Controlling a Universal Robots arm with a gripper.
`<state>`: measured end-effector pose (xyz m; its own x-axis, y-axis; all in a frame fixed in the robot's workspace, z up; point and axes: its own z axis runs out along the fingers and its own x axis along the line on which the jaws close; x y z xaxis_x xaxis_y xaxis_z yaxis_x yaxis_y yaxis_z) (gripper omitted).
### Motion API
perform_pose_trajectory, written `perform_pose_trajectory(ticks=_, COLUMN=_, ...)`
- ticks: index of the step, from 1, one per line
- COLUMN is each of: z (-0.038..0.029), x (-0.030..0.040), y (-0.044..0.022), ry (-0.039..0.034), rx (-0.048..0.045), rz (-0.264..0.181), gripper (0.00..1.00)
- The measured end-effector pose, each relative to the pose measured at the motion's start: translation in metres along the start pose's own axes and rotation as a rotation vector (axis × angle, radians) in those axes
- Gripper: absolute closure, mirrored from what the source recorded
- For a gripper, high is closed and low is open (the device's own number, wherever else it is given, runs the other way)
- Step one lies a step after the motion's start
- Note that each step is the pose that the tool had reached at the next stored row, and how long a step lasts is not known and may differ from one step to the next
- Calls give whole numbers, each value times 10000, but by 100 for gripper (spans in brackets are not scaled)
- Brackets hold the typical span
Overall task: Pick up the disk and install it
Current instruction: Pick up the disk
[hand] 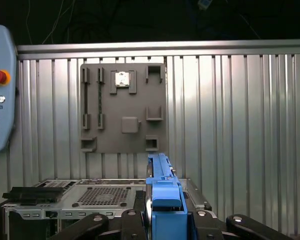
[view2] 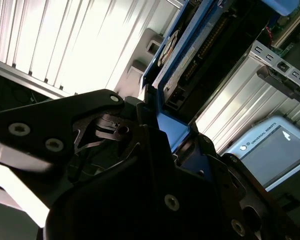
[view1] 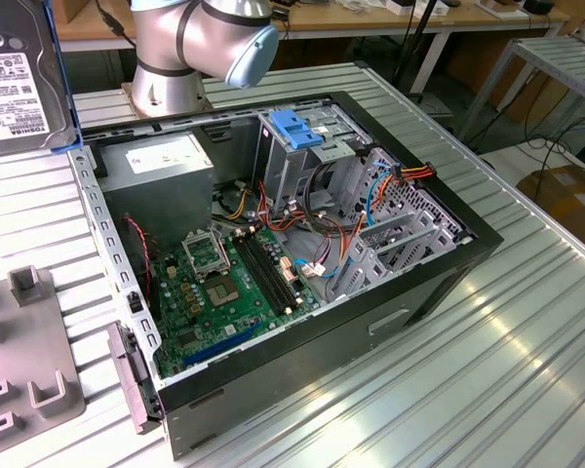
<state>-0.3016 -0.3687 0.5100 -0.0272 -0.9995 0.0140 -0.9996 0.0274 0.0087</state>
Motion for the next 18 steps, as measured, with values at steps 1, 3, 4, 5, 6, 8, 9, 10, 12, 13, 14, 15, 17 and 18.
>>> perform_pose_trajectory(ticks=1, z=0, x=-1, y=-26, ry=0, rx=0, rz=1, gripper=63)
perform_pose_trajectory(ticks=3, z=0, x=-2, y=-68, ry=0, rx=0, rz=2, gripper=63)
perform_pose_trajectory(ticks=4, z=-1, x=-2, y=-86, ry=0, rx=-1, rz=2, gripper=63)
perform_pose_trajectory(ticks=5, z=-1, x=-3, y=-110, ry=0, rx=-1, rz=3, gripper=63)
perform_pose_trajectory(ticks=6, z=-1, x=-3, y=-129, ry=0, rx=0, rz=3, gripper=63)
perform_pose_trajectory(ticks=8, z=-1, x=-5, y=-177, ry=0, rx=1, rz=4, gripper=63)
perform_pose_trajectory(ticks=9, z=-2, x=-5, y=-199, ry=0, rx=0, rz=5, gripper=63)
perform_pose_trajectory(ticks=10, z=-2, x=-6, y=-218, ry=0, rx=-1, rz=5, gripper=63)
perform_pose_trajectory(ticks=12, z=-2, x=-7, y=-264, ry=0, rx=0, rz=6, gripper=63)
perform_pose_trajectory(ticks=13, z=-3, x=-8, y=-283, ry=0, rx=0, rz=6, gripper=63)
perform_pose_trajectory(ticks=14, z=-3, x=-8, y=-302, ry=0, rx=-1, rz=7, gripper=63)
perform_pose_trajectory(ticks=15, z=-3, x=-9, y=-321, ry=0, rx=0, rz=7, gripper=63)
perform_pose_trajectory(ticks=17, z=-3, x=-10, y=-359, ry=0, rx=0, rz=9, gripper=63)
perform_pose_trajectory(ticks=18, z=-3, x=-10, y=-378, ry=0, rx=0, rz=10, gripper=63)
